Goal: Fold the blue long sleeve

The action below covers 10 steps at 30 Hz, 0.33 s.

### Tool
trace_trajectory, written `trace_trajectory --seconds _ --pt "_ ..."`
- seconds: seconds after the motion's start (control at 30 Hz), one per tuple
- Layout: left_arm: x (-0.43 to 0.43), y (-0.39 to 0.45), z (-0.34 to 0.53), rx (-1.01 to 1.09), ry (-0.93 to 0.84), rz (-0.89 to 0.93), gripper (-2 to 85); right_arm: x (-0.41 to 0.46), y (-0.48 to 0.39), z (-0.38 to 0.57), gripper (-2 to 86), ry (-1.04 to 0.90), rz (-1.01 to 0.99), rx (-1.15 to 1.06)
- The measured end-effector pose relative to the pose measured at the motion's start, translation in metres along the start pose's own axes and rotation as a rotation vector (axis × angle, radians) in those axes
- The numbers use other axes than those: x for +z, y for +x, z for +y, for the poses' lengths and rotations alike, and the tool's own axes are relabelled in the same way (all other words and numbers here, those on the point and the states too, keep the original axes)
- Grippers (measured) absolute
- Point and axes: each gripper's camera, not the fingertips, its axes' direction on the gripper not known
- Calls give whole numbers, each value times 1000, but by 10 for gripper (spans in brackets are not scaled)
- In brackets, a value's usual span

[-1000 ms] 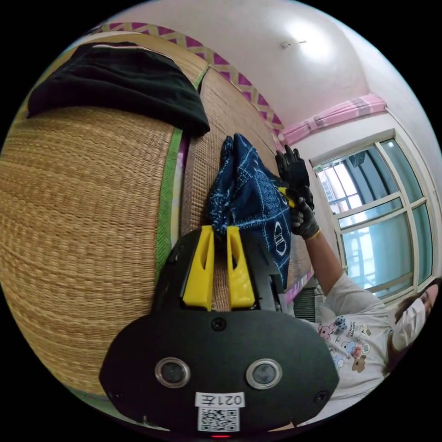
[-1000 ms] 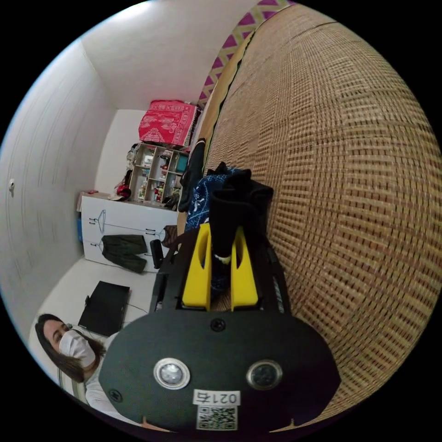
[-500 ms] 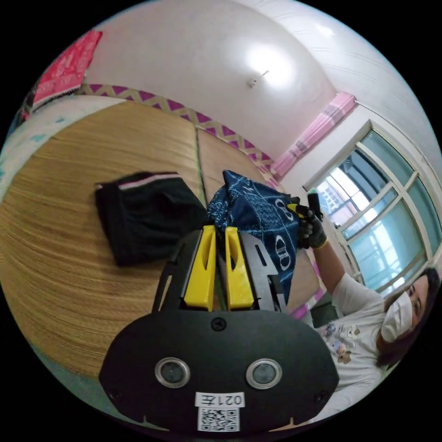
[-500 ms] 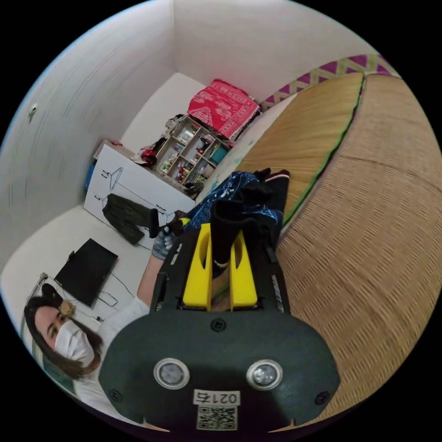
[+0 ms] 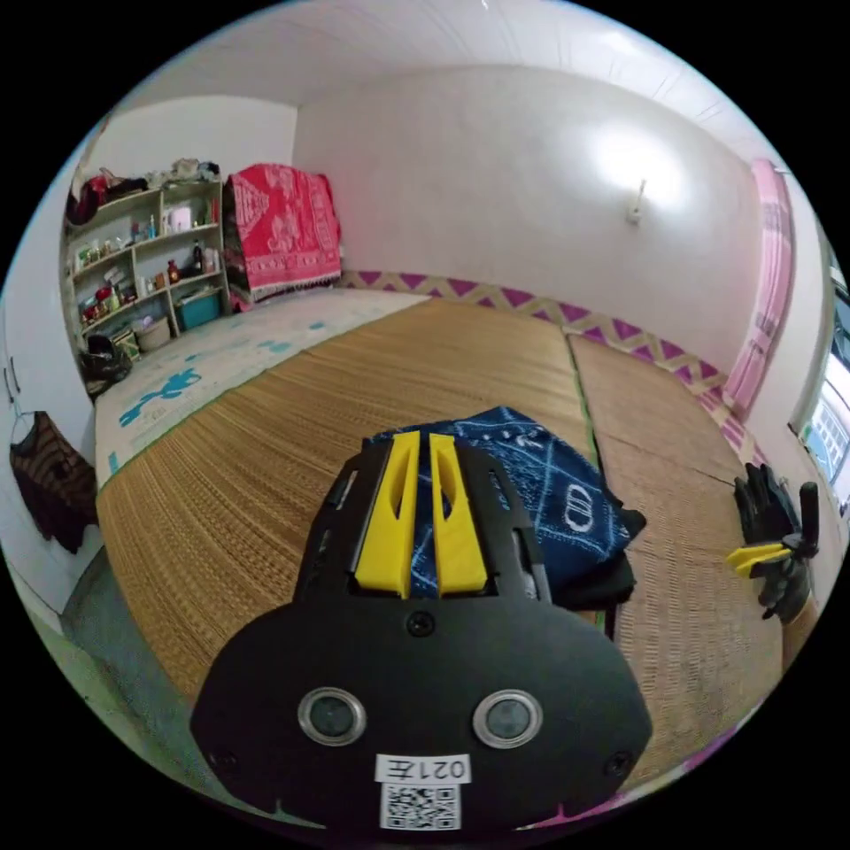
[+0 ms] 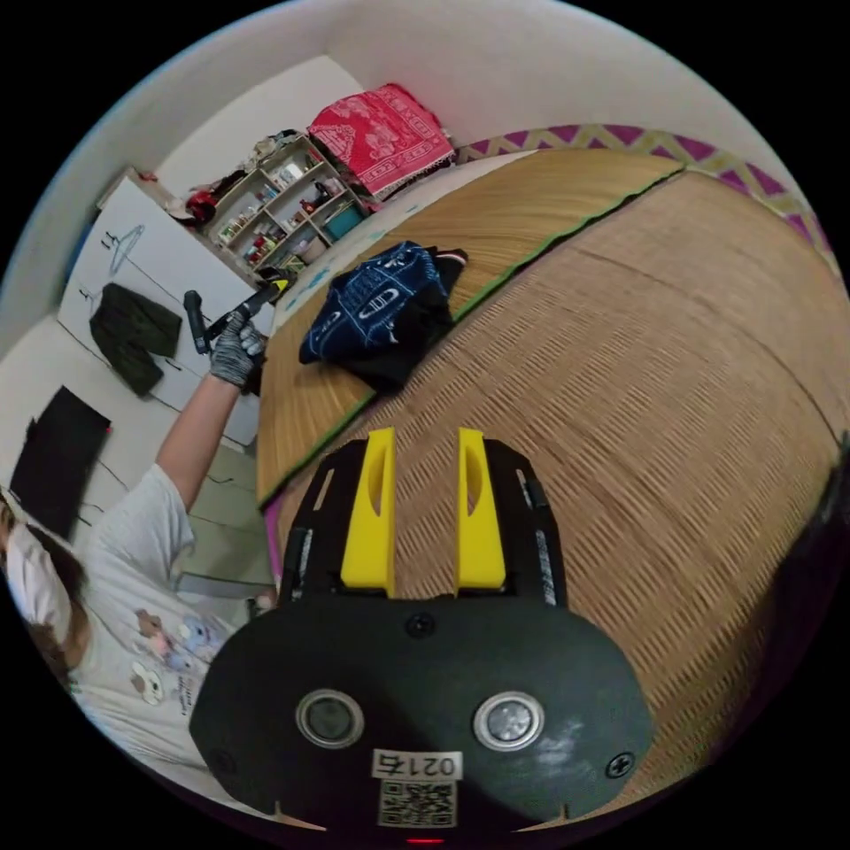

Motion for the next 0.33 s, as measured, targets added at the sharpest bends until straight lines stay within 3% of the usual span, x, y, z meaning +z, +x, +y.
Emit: trace_trajectory --seconds 0.2,0.33 --pt "-36 63 72 75 -86 403 -9 -100 -17 105 94 155 392 -10" --pt "-52 126 126 124 -196 447 -10 -149 -3 151 106 236 722 31"
